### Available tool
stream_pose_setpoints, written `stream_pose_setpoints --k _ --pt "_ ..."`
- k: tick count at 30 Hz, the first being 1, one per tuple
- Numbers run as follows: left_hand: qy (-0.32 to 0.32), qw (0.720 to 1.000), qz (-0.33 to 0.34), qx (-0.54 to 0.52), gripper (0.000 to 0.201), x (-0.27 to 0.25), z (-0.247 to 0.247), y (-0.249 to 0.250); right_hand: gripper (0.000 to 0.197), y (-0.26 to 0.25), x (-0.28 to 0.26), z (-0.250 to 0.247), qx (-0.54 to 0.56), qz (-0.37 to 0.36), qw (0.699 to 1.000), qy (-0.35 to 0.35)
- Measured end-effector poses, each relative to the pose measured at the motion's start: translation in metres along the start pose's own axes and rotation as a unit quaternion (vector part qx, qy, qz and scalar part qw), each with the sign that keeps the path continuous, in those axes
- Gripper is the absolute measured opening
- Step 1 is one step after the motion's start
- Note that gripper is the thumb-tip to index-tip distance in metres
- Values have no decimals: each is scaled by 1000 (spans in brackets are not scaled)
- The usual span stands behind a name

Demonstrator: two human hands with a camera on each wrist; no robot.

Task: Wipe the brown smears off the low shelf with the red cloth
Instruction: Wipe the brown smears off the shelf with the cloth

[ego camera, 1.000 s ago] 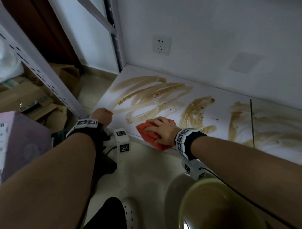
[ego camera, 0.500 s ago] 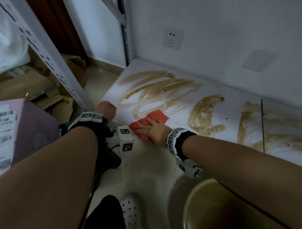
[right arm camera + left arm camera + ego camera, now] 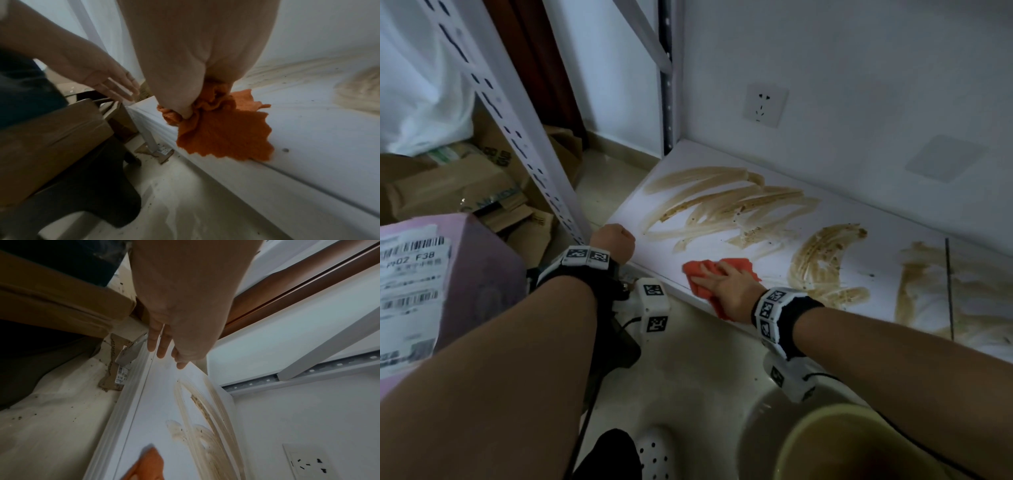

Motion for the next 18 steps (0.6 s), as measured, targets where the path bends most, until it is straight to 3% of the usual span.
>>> stream_pose_setpoints --k 4,9,14,18 --pt "3 1000 10 1 34 -2 -1 5 67 -16 11 -11 -8 -33 999 21" --pt "2 999 19 40 33 -4 0 4 74 -37 44 -38 12 -25 999 39" --pt "-12 999 16 40 32 -1 0 -4 78 -12 36 -48 65 25 996 47" --pt "-13 999 -5 28 32 0 -1 -7 77 9 17 -36 26 53 998 33"
Point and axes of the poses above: each hand's wrist, its own x-axis towards the middle knuckle, its own z-axis out of the palm, y = z × x, the point moved 4 cm from there along x, towards the middle knuckle, and after that the axes turned 7 degrees about -x, right-handed, at the moved point
